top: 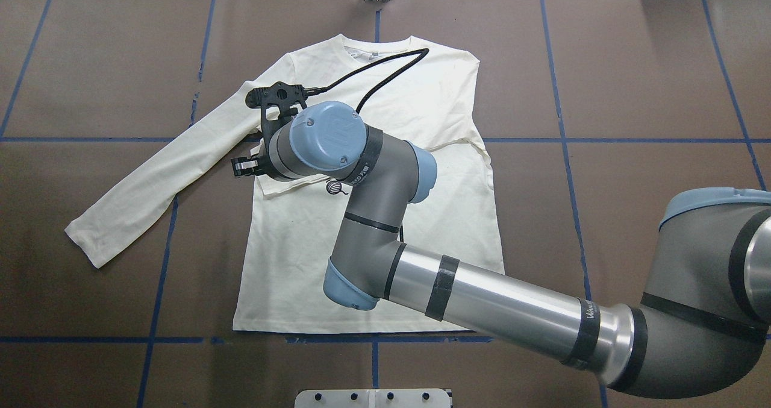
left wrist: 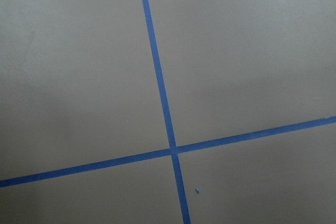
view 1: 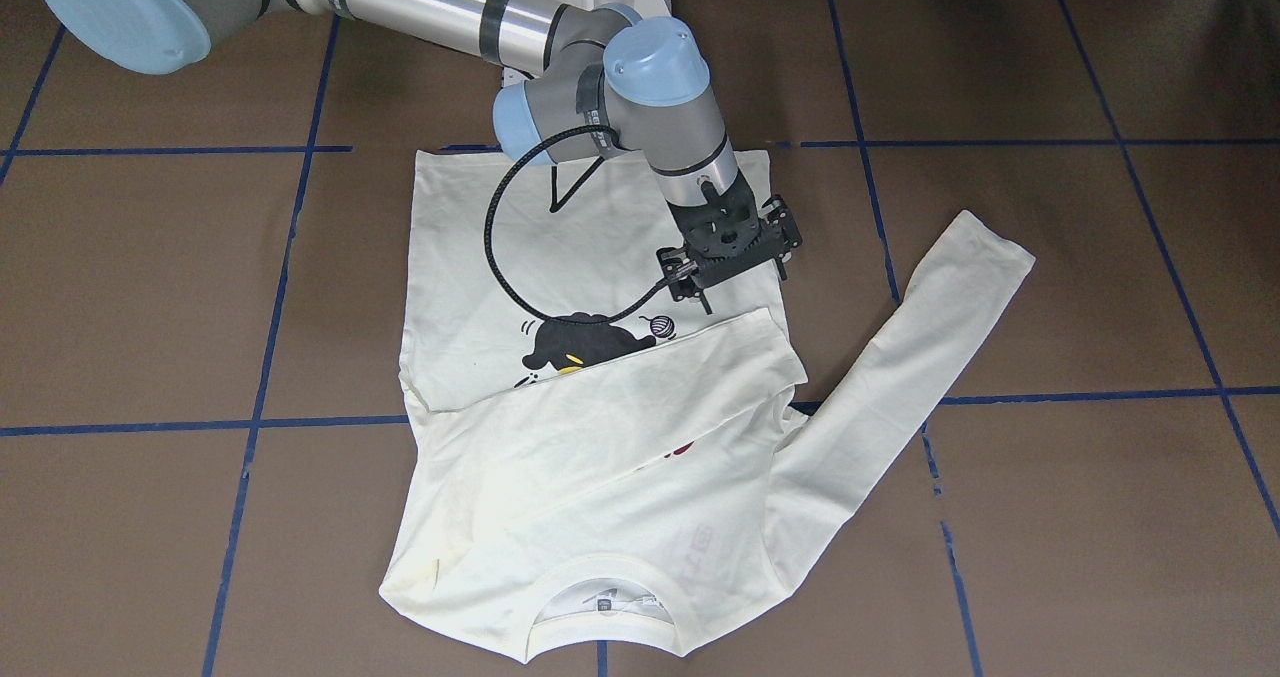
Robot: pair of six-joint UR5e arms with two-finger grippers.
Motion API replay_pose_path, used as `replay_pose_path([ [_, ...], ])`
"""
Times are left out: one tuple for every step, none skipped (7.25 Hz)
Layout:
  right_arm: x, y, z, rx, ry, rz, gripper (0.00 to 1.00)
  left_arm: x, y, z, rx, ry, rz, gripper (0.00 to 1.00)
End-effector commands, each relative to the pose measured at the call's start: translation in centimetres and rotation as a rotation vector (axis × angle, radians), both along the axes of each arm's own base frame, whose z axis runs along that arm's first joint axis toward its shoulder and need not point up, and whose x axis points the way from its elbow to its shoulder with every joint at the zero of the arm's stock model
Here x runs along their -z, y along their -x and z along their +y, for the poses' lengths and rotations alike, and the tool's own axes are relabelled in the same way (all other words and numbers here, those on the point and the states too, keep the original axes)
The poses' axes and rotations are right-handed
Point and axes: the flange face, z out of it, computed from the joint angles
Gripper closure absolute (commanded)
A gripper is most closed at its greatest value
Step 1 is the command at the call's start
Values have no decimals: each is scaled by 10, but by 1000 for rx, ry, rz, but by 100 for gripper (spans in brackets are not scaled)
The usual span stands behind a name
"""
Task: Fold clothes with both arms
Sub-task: 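Carry the grasped sleeve across the shirt front with the right gripper and release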
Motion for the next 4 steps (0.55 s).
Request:
replay_pose_path([
  [-39, -104, -81, 12, 243, 150, 0, 25, -79, 20, 119, 88, 68, 0],
  [-94, -168, -101, 32, 221, 170, 0, 25, -107, 52, 168, 147, 132, 0],
  [-147, -224, -110, 75, 166, 221, 0, 28, -140, 86, 260, 206, 170, 0],
  [-178, -260, -126, 111, 161, 250, 0, 37, -186, 114, 286, 259, 168, 0],
])
